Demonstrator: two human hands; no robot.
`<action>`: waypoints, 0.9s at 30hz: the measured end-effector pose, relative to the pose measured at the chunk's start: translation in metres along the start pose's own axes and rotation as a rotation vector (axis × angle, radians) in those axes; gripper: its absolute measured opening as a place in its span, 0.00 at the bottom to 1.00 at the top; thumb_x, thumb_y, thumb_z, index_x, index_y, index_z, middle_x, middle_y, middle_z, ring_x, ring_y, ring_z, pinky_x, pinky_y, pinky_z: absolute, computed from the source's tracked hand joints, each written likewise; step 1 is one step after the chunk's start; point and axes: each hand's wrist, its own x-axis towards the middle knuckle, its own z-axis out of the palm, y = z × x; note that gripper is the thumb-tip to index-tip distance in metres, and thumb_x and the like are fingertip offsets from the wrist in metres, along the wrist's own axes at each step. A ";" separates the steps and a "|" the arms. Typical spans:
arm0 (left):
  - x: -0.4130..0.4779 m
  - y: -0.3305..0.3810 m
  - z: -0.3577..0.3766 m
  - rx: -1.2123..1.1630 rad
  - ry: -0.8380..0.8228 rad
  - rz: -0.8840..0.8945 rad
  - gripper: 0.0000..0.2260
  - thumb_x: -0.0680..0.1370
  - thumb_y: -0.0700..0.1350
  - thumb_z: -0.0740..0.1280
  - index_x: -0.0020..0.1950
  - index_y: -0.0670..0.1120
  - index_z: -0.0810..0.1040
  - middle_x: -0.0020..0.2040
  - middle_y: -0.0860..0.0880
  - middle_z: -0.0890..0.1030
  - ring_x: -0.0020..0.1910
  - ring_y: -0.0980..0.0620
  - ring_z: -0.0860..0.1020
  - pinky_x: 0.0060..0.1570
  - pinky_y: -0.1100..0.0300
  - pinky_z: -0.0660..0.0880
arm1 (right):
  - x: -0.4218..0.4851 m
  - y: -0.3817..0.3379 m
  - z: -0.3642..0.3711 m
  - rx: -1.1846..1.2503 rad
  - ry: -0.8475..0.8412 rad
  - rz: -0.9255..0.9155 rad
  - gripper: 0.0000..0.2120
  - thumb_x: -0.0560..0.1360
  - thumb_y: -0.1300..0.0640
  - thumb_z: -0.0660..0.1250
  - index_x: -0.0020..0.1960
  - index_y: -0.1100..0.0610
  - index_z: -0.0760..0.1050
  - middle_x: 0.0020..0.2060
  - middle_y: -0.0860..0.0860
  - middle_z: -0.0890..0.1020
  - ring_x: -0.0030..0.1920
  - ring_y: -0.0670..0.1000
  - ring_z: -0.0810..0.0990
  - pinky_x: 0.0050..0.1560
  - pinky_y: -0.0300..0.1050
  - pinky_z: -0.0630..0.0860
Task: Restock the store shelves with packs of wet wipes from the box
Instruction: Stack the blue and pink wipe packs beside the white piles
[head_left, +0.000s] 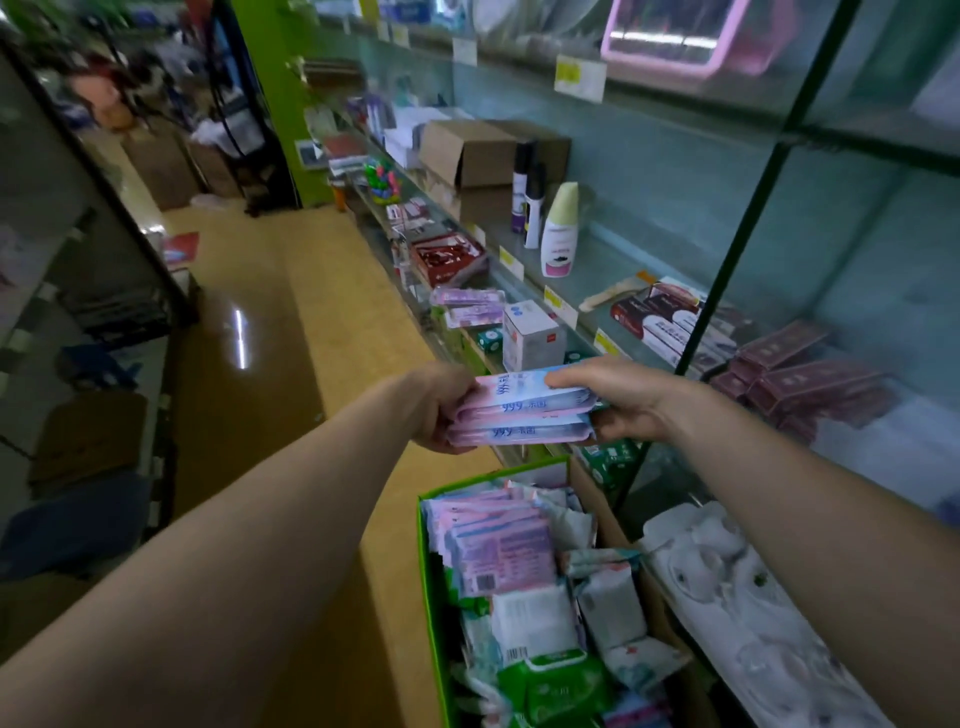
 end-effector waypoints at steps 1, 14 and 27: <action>-0.007 0.001 -0.002 -0.014 0.006 0.006 0.13 0.82 0.44 0.57 0.38 0.45 0.72 0.29 0.47 0.75 0.27 0.50 0.74 0.27 0.63 0.75 | -0.006 -0.006 0.002 -0.008 0.001 -0.016 0.09 0.76 0.59 0.67 0.56 0.58 0.76 0.41 0.53 0.82 0.37 0.50 0.80 0.37 0.44 0.79; -0.095 0.023 -0.020 -0.036 0.132 0.111 0.16 0.78 0.54 0.67 0.40 0.43 0.74 0.22 0.47 0.78 0.17 0.53 0.75 0.19 0.59 0.75 | -0.060 -0.057 0.028 -0.078 0.056 -0.211 0.06 0.80 0.59 0.62 0.51 0.61 0.74 0.34 0.55 0.80 0.27 0.49 0.79 0.25 0.39 0.75; -0.164 0.009 -0.118 -0.116 0.333 0.136 0.18 0.76 0.59 0.68 0.49 0.44 0.75 0.42 0.46 0.80 0.33 0.52 0.78 0.33 0.55 0.80 | -0.089 -0.130 0.112 -0.306 -0.129 -0.386 0.24 0.77 0.50 0.66 0.68 0.61 0.67 0.52 0.57 0.79 0.37 0.53 0.80 0.27 0.40 0.75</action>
